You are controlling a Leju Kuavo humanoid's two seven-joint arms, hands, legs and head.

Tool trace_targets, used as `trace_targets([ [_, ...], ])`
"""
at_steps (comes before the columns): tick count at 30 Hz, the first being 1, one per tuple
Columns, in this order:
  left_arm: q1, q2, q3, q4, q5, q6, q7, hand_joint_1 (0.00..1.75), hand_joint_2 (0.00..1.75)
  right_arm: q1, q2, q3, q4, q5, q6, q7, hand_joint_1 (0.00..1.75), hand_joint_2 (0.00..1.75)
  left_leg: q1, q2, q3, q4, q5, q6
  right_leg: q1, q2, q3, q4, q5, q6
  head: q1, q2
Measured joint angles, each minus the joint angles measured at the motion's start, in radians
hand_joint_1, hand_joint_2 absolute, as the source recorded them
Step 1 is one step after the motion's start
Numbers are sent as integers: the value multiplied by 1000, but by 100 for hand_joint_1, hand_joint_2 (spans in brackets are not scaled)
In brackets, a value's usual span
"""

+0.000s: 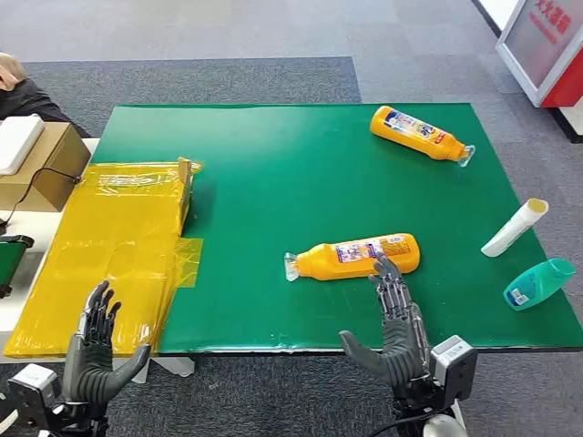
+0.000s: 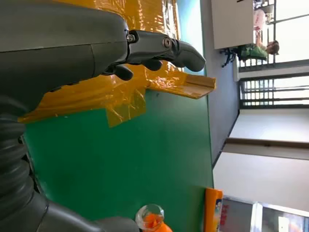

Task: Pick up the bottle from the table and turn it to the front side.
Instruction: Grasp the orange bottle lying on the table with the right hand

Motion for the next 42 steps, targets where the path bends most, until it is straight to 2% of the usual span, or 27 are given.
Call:
trace_targets([
  [7, -4, 0, 11, 29, -36, 12, 34, 0, 175, 4, -1, 4, 8, 17, -21, -4, 0, 175, 0, 0, 0, 0, 0, 0, 0, 0, 0, 0, 0, 0, 0, 0],
  [11, -5, 1, 13, 45, -55, 59, 3, 0, 175, 21, -5, -4, -9, 28, -29, -9, 0, 175, 0, 0, 0, 0, 0, 0, 0, 0, 0, 0, 0, 0, 0, 0],
  [14, -5, 0, 6, 30, -48, 116, -8, 0, 175, 41, -5, -44, -40, 9, 17, -10, 0, 175, 0, 0, 0, 0, 0, 0, 0, 0, 0, 0, 0, 0, 0, 0],
  [19, -5, 0, -6, -4, -20, 178, -5, 0, 175, 58, 17, -164, -71, 15, 131, -32, 0, 175, 0, 0, 0, 0, -1, 0, 0, 0, 0, 0, 0, 0, 0, 0],
  [23, -4, 0, -12, -17, -16, 186, -6, 0, 175, 59, 37, -221, -86, 32, 149, -39, 0, 175, 0, 0, 1, 0, -1, 0, 0, 0, 0, 0, 0, 0, 0, 0],
  [27, -3, 0, -12, -26, -11, 184, -9, 0, 175, 55, 50, -245, -93, 97, 146, -51, 0, 175, 0, 0, 1, 0, -1, 0, 0, 0, 1, 0, 0, 0, 0, 0],
  [29, -1, 1, -6, -32, -4, 170, -9, 0, 175, 47, 51, -241, -95, 204, 78, -42, 0, 175, 0, 0, 0, 0, -1, 0, 0, 0, 1, 0, 0, 0, 0, 0],
  [31, 0, 0, 12, -36, -7, 135, -7, 0, 175, 26, 47, -221, -95, 356, -36, 11, 0, 175, 0, 0, 0, 0, -1, 0, 0, 0, 2, 0, 0, 0, 0, 0],
  [33, -5, 1, 42, -32, -25, 86, -13, 0, 175, -12, 32, -185, -93, 495, -138, 114, 0, 175, 0, 0, 1, 0, 0, 0, 0, 0, 1, 0, 0, 0, 0, 0],
  [35, -21, 3, 70, -16, -50, 46, -31, 0, 175, -65, 6, -143, -82, 596, -196, 218, 0, 175, 0, 0, 1, 0, 0, 1, 0, 0, 1, 0, 1, 0, 0, 0],
  [39, -66, 14, 92, 47, -99, 30, -64, 0, 175, -189, -56, -81, -15, 742, -221, 356, 0, 175, 0, 0, 1, 0, 3, 0, 0, 0, 2, 0, 3, 1, 0, 0],
  [42, -93, 22, 92, 89, -113, 43, -74, 0, 175, -270, -105, -55, 65, 823, -208, 423, 0, 175, 0, 0, 1, 0, 4, 1, -1, 0, 2, 0, 4, 2, 0, 0],
])
